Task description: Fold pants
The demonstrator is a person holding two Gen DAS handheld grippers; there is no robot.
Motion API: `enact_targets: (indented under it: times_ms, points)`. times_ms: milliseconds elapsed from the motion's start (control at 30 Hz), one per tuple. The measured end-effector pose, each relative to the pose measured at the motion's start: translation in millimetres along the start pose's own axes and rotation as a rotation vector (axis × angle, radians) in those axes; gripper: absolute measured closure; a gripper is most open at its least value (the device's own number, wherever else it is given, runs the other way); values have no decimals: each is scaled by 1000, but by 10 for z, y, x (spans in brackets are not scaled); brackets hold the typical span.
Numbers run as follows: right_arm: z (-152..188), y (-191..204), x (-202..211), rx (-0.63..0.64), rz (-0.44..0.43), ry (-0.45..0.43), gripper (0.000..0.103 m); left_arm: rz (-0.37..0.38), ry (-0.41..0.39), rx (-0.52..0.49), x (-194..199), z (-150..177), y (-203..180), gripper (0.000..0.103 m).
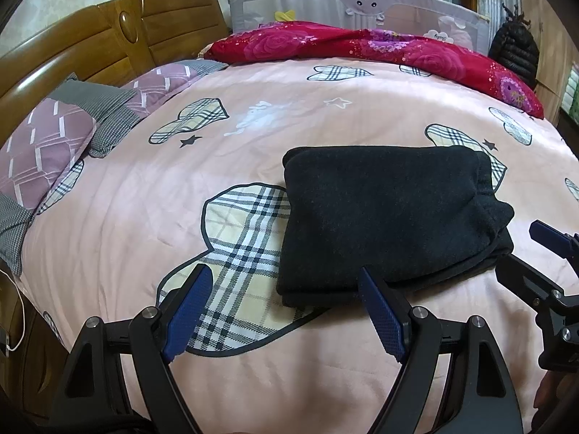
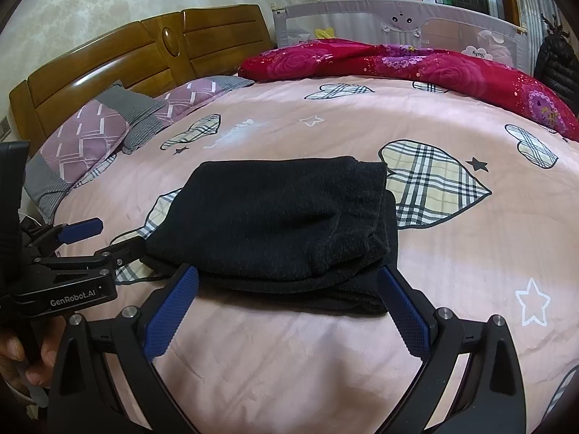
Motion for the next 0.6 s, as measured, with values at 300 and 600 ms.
enact_targets:
  times_ms: [300,600]
  points:
    - [-2,7,0,-3,0,1,4,-3,-4,-3,7,-16,-4,20]
    - [-25,15,-4,-1,-2,-1,4,-2,-10,-2,23,-46,-6,20]
Point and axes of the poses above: each gripper's, at about its wrist camera, not at the fingertips, and x roughly against the way its jaws point, y to its left, z to its underside, the point moved 6 cm from there along -x, roughly the way its jaws point, and after that the axes turned 12 degrees about z, right-handed, at the moved point
